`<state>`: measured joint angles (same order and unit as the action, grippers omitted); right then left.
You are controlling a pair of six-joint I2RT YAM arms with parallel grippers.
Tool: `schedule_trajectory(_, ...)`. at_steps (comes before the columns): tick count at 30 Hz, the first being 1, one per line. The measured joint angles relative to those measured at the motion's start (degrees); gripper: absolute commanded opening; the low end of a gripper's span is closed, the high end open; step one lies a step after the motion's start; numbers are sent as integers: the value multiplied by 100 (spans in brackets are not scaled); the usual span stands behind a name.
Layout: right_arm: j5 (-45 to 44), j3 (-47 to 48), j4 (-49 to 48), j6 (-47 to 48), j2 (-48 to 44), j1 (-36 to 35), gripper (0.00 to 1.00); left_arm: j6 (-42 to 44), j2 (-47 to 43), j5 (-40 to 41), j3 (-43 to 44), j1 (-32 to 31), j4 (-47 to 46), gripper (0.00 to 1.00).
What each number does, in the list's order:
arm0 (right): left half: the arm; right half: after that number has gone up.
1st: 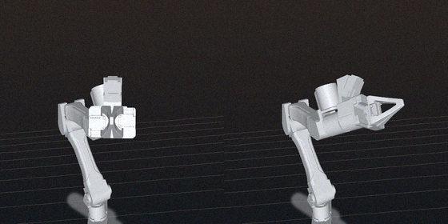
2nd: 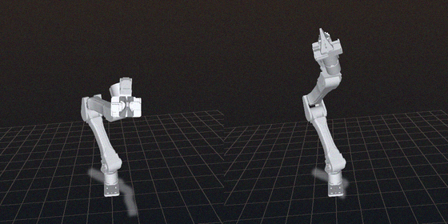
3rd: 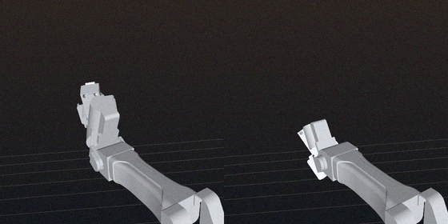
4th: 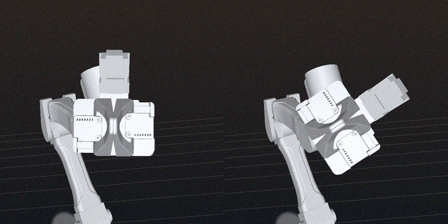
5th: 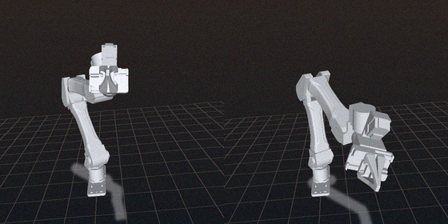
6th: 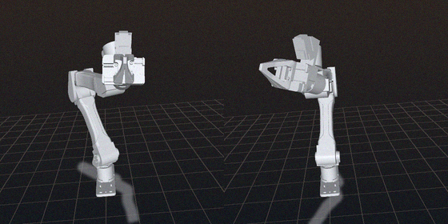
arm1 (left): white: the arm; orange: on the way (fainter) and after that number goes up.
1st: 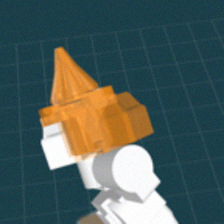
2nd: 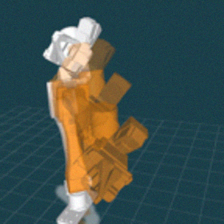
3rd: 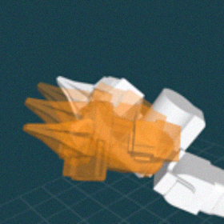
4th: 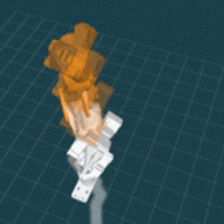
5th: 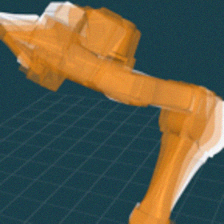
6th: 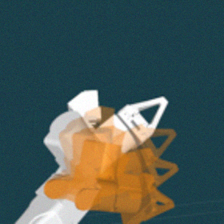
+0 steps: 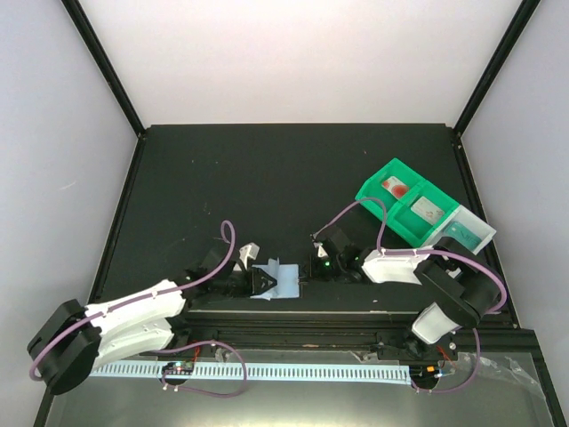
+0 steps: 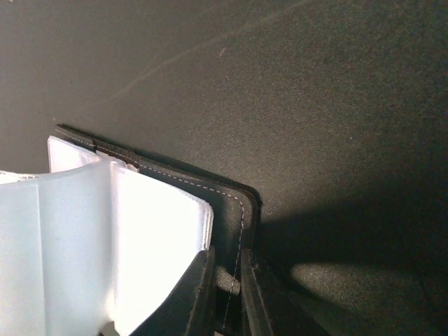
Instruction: Take the credit cards out of the card holder
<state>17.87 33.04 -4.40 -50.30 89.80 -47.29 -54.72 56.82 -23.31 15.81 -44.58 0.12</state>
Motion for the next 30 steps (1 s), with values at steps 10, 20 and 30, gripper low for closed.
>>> schedule_trajectory(10,-83,-50,-7,-26,-7,-2,2,42,-855,933,151,9,1499,56)
schedule_trajectory(20,-101,-50,20,-28,-13,-17,1,151,-426,1182,83,76,1749,63)
schedule_trajectory(30,-103,-57,24,-96,-20,-22,1,229,-94,1104,175,114,1622,61)
